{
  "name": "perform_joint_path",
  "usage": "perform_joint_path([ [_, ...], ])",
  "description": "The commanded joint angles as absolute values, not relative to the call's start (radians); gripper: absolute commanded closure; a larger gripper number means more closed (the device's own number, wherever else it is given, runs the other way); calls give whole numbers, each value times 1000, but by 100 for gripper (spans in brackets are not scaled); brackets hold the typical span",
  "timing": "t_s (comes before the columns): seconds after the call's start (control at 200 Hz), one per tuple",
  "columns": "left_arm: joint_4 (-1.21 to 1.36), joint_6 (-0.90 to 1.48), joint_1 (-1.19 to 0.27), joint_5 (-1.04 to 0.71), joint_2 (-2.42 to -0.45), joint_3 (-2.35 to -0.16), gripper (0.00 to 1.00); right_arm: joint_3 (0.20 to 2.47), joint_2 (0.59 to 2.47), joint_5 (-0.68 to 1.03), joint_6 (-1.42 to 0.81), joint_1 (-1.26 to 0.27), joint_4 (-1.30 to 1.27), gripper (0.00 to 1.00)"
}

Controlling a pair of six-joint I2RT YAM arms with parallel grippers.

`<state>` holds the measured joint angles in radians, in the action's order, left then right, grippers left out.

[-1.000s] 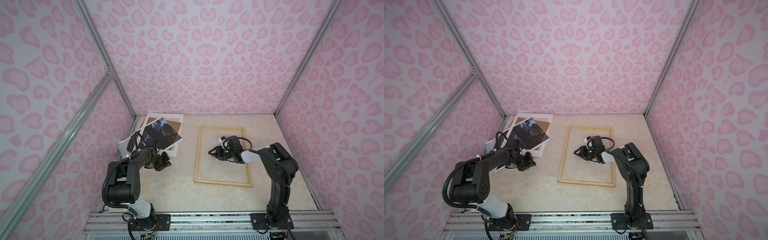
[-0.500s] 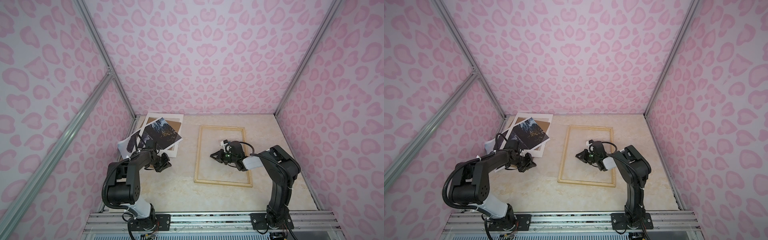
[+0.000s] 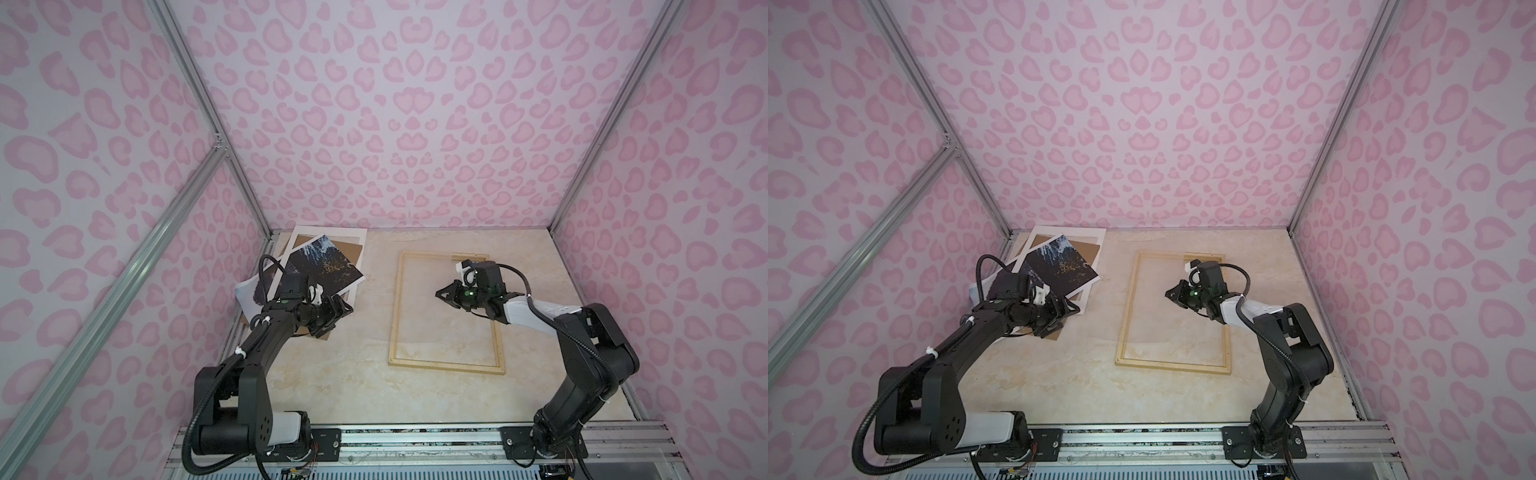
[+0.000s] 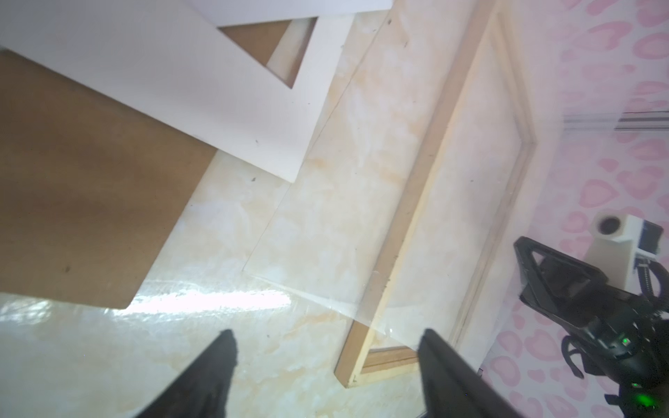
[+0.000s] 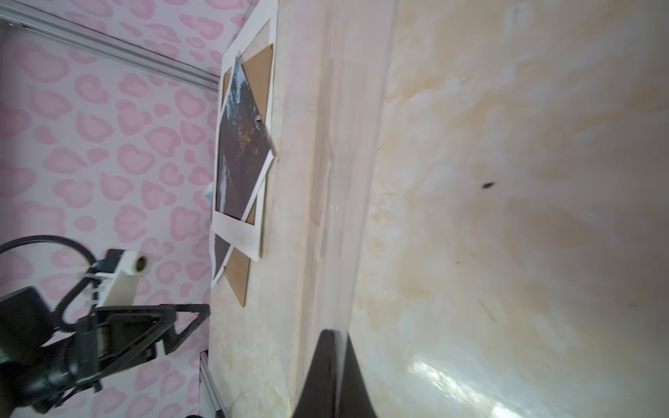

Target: Put the photo into the frame

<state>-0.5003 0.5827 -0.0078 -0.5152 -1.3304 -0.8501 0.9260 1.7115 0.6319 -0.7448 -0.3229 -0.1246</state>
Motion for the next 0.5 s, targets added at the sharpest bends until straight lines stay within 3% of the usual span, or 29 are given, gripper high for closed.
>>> perform_joint_path([
  [0.0, -592, 507, -6, -481, -1234, -884, 3, 936, 1687, 604, -517, -263, 282, 100],
  [0.225, -508, 448, -42, -607, -1057, -882, 3, 937, 1661, 575, -369, -144, 456, 100],
  [0.495, -430, 419, -112, -635, -1067, -837, 3, 1011, 1707, 561, -338, -112, 512, 100],
])
